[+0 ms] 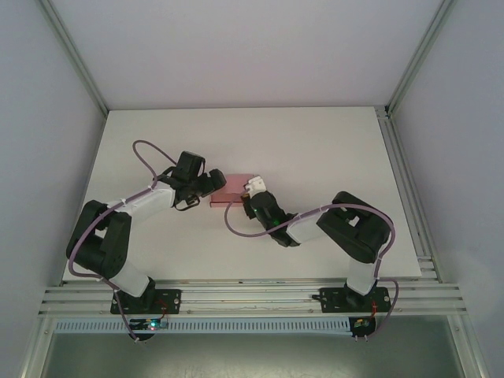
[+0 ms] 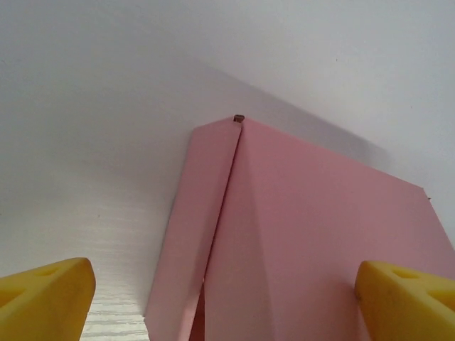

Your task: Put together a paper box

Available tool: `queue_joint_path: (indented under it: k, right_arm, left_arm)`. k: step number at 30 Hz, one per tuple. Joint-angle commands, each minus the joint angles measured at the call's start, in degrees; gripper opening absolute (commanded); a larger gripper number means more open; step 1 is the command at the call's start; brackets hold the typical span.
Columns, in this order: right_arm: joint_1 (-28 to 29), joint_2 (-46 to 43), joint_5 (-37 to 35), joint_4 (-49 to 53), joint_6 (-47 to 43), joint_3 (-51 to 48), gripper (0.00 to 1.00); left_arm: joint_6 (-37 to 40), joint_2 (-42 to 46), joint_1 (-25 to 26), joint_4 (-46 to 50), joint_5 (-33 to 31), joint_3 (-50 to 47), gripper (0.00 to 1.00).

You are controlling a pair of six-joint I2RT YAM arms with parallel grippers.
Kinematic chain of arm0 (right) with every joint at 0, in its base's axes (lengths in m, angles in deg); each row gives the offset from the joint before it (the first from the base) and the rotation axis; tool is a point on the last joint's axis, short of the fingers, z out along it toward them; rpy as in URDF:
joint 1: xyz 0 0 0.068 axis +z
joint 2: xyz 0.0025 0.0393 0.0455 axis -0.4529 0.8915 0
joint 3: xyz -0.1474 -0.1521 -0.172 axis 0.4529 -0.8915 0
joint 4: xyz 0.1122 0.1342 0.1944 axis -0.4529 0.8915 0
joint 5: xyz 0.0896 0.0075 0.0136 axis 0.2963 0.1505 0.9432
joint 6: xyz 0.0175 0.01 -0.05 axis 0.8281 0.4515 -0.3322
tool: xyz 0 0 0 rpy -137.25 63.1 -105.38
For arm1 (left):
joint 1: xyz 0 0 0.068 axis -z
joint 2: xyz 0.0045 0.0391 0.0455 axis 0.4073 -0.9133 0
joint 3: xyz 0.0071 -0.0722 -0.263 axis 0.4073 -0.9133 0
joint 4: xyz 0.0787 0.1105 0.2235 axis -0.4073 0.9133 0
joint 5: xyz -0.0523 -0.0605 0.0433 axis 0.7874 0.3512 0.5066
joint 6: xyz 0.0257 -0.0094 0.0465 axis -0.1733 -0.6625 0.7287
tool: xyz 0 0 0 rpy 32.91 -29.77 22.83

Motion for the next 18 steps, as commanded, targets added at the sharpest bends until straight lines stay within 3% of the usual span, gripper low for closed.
queue_joint_path:
  k: [1,6,11,18]
  right_arm:
    - [0.83,-3.48,7.16,7.73,-1.29,-0.01,0.60]
    - [0.49,-7.14,17.26,16.32,-5.92,-0.14,0.98]
    - [0.30,-10.95,23.69,19.32,-9.93,-1.90,0.98]
    - [-0.43,-19.98,27.99,26.95,-15.78,-3.44,0.98]
  left_arm:
    - [1.14,-0.60,-0.47,-2.95,1.84,-2.13,0.93]
    - [2.82,-0.93,-0.42,-2.40,1.32,-2.82,0.88]
    - [3.48,-2.06,-0.44,-3.33,2.65,-3.57,0.78]
    - [4.73,-3.31,-0.35,-3.42,2.60,-3.39,0.76]
